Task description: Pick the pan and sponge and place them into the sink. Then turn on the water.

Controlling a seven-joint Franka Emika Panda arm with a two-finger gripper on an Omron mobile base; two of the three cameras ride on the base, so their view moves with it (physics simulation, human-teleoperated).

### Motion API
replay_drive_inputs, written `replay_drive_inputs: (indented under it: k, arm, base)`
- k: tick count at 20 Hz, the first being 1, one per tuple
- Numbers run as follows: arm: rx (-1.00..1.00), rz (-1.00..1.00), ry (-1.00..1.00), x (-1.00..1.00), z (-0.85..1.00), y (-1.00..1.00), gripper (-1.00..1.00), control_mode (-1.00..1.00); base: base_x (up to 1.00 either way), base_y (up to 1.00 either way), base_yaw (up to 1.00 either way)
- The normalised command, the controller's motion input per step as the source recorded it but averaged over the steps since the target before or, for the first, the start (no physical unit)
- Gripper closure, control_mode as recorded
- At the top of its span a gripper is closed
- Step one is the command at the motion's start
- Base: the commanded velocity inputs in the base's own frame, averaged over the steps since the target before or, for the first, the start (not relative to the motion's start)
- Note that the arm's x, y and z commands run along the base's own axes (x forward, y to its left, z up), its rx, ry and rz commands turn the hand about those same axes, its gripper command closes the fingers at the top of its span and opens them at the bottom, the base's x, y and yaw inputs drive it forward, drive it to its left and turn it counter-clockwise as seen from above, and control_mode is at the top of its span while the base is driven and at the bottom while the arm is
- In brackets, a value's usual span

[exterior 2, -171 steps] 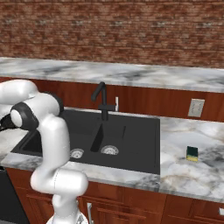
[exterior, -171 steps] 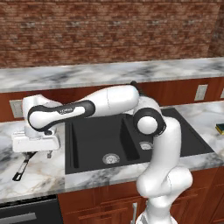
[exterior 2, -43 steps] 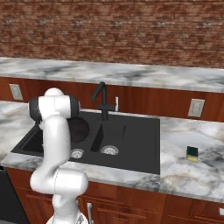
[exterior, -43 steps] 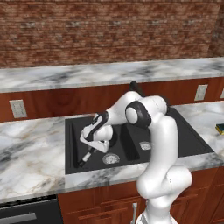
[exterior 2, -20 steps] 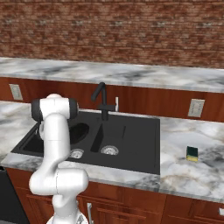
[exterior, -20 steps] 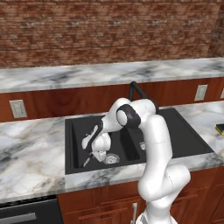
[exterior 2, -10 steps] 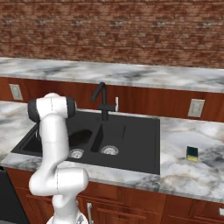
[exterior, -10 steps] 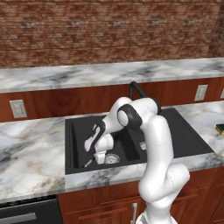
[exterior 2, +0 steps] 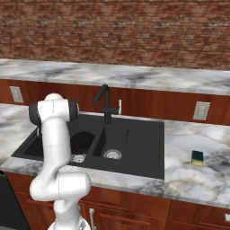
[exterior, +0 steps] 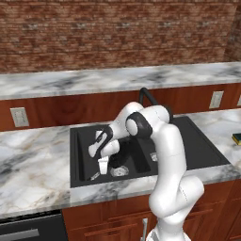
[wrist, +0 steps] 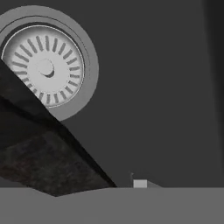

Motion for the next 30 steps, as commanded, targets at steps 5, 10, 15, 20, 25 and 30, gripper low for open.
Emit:
replay_drive_inputs:
  k: [5,10,15,20,25,30]
  arm:
    - [-0.12,-0.31,0.41,0.09,-0.15,-0.01,1.00,-1.00]
    - [-0.01,-0.14,0.22,0.38,-0.52,0.00,1.00,-1.00]
    - [0.00,0.00,0.03,0.22,-0.43,-0.12,1.00,-1.00]
    - [0.00,0.00,0.01,0.23,-0.53,-0.07,1.00,-1.00]
    - [0.01,0.00,0.00,0.07,-0.35,-0.09,-1.00,-1.00]
    - [0.05,0.00,-0.10,0.00,0.03,-0.14,-1.00,-1.00]
  base:
    - [0.00,0.00,0.00]
    - [0.00,0.00,0.00]
    - [0.00,0.00,0.00]
    - [0.00,0.00,0.00]
    - [0.00,0.00,0.00]
    - [0.00,0.00,0.00]
